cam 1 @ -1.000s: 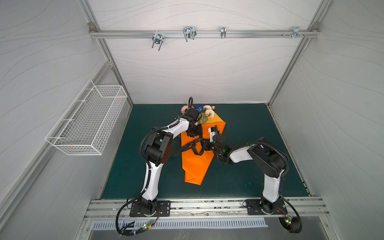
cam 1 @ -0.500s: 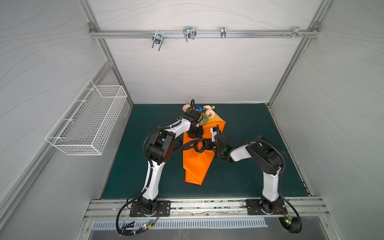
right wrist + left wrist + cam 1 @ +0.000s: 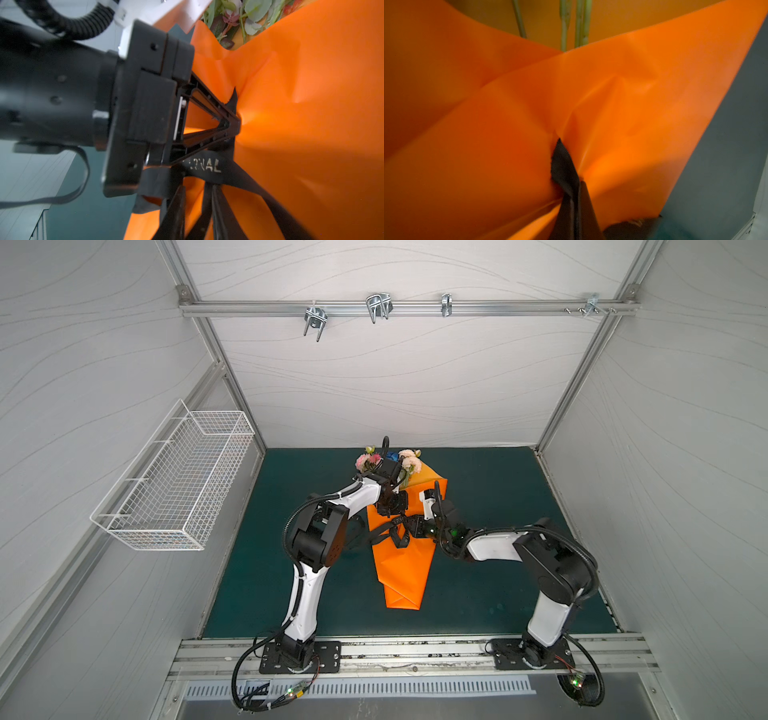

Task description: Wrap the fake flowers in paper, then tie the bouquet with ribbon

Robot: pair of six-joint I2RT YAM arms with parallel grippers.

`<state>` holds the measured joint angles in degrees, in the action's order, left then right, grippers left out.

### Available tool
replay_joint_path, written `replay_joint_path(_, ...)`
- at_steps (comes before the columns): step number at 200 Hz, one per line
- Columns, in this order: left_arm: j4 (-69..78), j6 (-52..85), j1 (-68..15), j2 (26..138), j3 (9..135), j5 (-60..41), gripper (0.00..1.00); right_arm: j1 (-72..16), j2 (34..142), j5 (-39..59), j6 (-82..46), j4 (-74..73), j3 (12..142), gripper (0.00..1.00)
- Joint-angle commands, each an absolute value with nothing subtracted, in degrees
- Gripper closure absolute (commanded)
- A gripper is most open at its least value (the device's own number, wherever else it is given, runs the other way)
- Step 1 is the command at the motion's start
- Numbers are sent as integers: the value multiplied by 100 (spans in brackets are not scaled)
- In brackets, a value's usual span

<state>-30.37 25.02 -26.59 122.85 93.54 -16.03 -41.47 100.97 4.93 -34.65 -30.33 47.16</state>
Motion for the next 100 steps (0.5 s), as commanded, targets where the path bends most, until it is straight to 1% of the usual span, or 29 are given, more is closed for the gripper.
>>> replay_joint_path(1,-2326,2245,-2664,11797,9326,-1441,100,-4155,9585,438,-3322,-2218,4588,73)
replay_joint_path(25,-2019,2061,-2673,11597,9196,-1346,100,-4144,9109,315,-3228,-1780,4452,71)
replay_joint_path(55,-1753,1802,-2680,11456,9106,-1366,100,-4034,8663,191,-2964,-1176,4607,66)
replay_joint_path(100,-1884,1825,-2677,11607,9141,-1468,100,-3664,8598,476,-2690,-647,5105,65)
